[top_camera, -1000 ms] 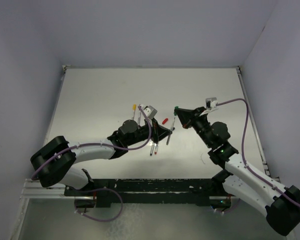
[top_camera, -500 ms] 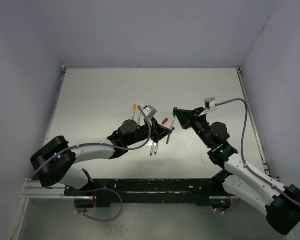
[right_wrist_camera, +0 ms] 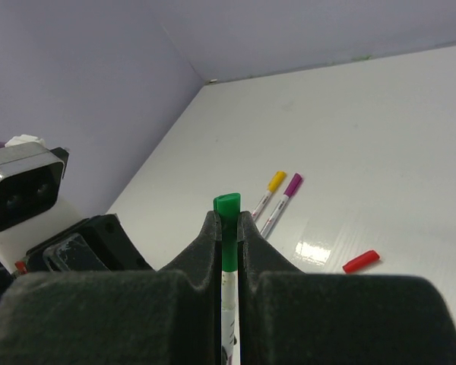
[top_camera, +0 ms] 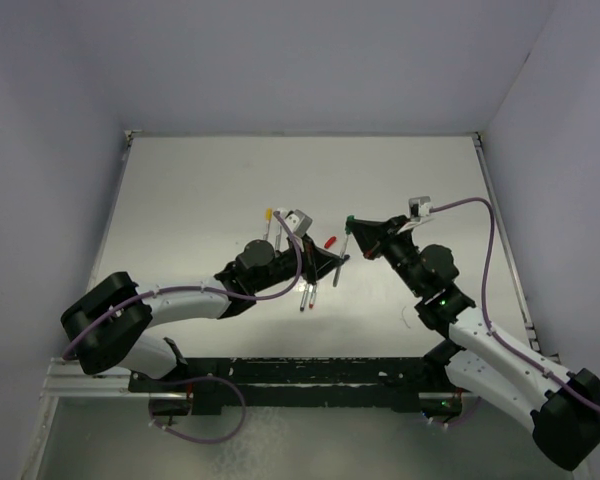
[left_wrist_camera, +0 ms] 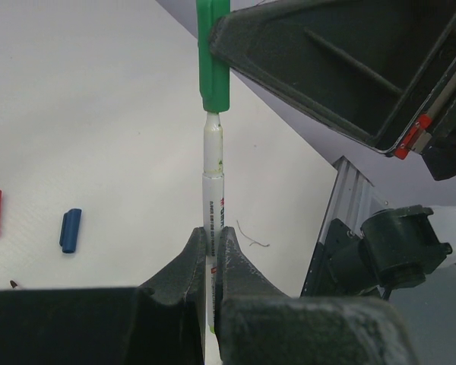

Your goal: Insert the pens into the pen caps

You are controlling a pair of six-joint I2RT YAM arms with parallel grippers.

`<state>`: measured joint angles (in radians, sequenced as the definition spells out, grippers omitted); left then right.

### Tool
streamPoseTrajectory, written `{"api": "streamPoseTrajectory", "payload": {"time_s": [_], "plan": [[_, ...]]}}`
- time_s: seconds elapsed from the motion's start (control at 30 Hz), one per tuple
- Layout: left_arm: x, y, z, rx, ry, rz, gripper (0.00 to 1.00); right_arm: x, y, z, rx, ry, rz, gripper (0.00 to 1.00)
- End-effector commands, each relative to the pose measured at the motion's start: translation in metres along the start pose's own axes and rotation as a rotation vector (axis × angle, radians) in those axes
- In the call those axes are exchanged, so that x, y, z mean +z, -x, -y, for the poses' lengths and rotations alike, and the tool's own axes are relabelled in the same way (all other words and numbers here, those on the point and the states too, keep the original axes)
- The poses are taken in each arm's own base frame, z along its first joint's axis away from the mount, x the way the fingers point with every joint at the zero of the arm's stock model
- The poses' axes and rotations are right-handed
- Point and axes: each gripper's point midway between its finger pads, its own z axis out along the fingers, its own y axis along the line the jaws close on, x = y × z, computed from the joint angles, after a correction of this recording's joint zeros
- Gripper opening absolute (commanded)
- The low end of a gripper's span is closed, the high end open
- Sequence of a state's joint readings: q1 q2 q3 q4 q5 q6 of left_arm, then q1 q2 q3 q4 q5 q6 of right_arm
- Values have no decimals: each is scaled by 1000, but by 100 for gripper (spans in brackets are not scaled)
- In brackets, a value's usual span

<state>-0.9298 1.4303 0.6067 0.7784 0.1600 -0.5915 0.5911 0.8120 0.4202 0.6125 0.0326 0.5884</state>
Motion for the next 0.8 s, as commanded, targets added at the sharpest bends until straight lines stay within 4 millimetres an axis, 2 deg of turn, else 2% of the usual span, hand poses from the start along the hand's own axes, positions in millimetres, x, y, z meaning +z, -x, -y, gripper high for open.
{"api": "streamPoseTrajectory", "payload": {"time_s": [0.0,0.33,0.47,0.77], "plan": [[-1,29,12,1,-37,116,0,2,5,-13,26,53,24,0],[6,48,13,16,-24,185,0,-1,-14,-11,55,59,-34,0],[6,62,13,16,-14,244,0,-3,-28,-8,53,53,-81,0],[-3,113,22,56,-45,406,0,-11,-71,13,51,-39,-232,0]]}}
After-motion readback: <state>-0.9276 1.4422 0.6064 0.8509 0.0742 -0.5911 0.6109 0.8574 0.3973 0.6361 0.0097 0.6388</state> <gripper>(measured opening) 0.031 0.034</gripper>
